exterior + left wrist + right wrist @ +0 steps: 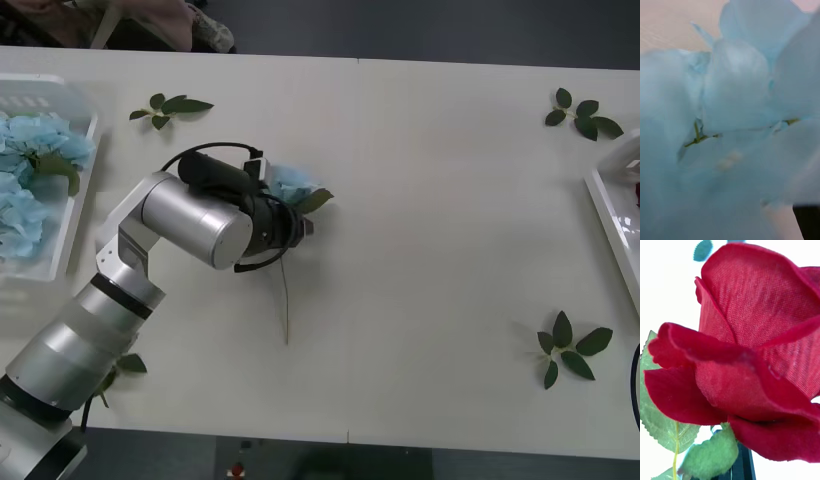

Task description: Put the red flowers into the right box and the blue flowers into the left box

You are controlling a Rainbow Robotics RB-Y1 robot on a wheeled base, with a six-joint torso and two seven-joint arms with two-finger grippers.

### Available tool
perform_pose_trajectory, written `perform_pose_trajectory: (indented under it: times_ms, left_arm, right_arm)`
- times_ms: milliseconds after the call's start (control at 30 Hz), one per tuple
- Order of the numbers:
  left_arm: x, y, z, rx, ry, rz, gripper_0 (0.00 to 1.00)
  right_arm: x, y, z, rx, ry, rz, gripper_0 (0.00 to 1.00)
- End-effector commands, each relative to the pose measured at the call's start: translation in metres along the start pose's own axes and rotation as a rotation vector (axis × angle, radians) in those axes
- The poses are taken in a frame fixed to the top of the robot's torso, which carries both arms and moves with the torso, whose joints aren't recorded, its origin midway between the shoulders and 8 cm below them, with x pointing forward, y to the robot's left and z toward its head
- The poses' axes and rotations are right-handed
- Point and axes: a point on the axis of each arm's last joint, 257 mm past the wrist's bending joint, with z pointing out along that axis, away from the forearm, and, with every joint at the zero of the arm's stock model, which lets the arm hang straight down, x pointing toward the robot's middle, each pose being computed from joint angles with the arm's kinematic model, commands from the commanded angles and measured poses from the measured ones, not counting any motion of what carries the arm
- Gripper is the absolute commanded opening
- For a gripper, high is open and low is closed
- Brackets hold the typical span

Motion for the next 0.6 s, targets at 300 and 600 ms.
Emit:
perform_pose_trajectory:
  times_ms: [300, 600]
  left_arm:
    - [-0.017, -0.008, 0.009, -0.002, -0.061, 0.068, 0.00]
    - [-0.033, 0.001, -0.001, -0.019, -0.102, 0.098, 0.00]
  right_arm:
    - [-0.020, -0.122, 0.001, 0.182, -0.070, -0.108, 0.00]
    - [-0.021, -0.162, 0.040, 0.264, -0.130, -0.130, 0.00]
